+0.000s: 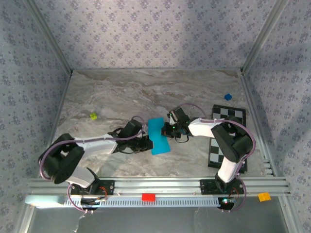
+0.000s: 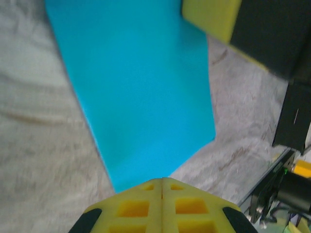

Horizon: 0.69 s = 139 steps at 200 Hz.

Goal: Fold a paper plane with a square sheet of paper (pick it up from the middle)
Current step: First fold the square sheet of paper in half at the center of the table.

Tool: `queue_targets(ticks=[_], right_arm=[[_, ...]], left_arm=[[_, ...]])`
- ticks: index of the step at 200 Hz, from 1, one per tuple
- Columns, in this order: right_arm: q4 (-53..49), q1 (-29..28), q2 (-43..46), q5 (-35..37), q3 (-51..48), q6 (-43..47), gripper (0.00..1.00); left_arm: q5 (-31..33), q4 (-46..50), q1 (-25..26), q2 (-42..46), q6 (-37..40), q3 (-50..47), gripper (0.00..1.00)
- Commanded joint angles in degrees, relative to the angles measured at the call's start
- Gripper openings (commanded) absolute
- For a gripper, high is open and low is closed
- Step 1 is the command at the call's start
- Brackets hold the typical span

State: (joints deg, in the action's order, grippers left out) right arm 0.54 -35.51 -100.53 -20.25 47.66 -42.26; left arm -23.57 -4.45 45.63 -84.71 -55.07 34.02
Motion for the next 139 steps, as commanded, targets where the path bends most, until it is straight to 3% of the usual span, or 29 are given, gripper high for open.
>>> queue_targets(ticks=[1,56,139], right_arm=[[-9.63,-0.6,-5.03,6.97,-3.44,-0.52,0.0],[-9.63,-0.62,-5.14,7.36,-3.8,-0.51,0.0],[-9.88,-0.61,-5.56,7.17,-3.23,-0.32,0.0]], left_arm=[[-2.93,-3.84,-0.13,-3.78,-0.78,0.69,0.05],[-4.52,-3.37,1.21,-2.25,0.93,-6.99,0.05],[-0.38,11.58,3.26,4.03,8.56,-0.26,0.06]])
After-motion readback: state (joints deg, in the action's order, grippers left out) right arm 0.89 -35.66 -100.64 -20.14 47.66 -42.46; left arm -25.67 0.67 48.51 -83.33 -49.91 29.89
